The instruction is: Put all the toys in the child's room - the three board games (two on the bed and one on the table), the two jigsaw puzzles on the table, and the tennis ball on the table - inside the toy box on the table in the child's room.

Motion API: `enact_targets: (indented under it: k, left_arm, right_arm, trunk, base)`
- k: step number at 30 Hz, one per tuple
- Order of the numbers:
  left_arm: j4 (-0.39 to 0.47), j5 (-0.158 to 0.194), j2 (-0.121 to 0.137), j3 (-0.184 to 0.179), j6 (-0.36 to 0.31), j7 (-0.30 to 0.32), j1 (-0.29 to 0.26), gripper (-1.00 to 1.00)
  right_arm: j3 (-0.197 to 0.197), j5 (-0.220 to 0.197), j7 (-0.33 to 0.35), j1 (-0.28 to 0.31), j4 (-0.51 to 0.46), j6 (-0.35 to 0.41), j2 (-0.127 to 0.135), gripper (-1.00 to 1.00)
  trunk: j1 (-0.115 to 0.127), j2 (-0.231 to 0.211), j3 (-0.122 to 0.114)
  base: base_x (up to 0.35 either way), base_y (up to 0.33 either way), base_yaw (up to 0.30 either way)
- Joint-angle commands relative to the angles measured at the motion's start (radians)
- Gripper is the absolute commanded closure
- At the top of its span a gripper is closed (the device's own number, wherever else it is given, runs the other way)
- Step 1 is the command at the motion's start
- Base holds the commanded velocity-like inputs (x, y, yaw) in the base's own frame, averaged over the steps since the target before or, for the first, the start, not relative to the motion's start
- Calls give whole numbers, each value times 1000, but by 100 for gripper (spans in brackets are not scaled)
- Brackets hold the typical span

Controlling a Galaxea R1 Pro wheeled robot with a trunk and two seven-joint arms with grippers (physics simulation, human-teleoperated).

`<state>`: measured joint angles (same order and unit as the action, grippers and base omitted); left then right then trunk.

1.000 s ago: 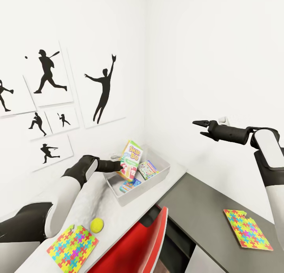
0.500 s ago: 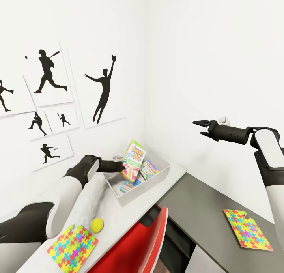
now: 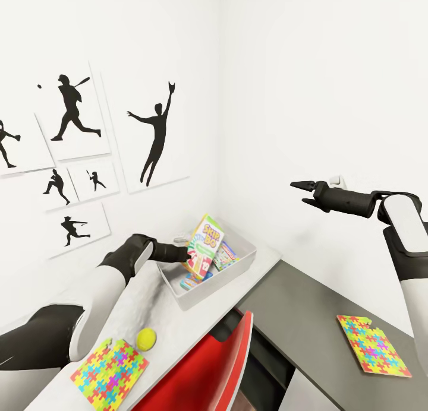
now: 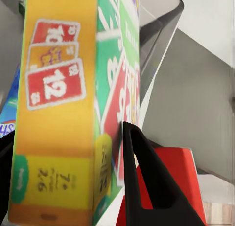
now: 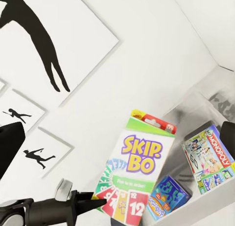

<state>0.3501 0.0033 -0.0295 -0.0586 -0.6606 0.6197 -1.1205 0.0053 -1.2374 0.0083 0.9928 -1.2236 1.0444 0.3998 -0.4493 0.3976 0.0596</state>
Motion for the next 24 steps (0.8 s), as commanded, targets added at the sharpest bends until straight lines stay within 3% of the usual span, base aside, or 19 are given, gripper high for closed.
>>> enact_targets:
  k: [1,15,24]
  left_arm:
    - [0,-2,0,-3,-4,8,-1,100]
    - [-1,4,1,3,8,28,-1,100]
    - [0,6,0,5,3,85,-1,100]
  right_arm:
    - [1,1,1,1,0,3,1,-100]
    - [-5,-1,-2,2,1,3,0,-100]
    - [-2,-1,-2,3,1,3,-1,-100]
  trunk:
    - [-1,2,2]
    - [-1,2,4]
    - [-1,2,17]
  base:
    - [0,0,0]
    - [0,0,0]
    - [0,0,0]
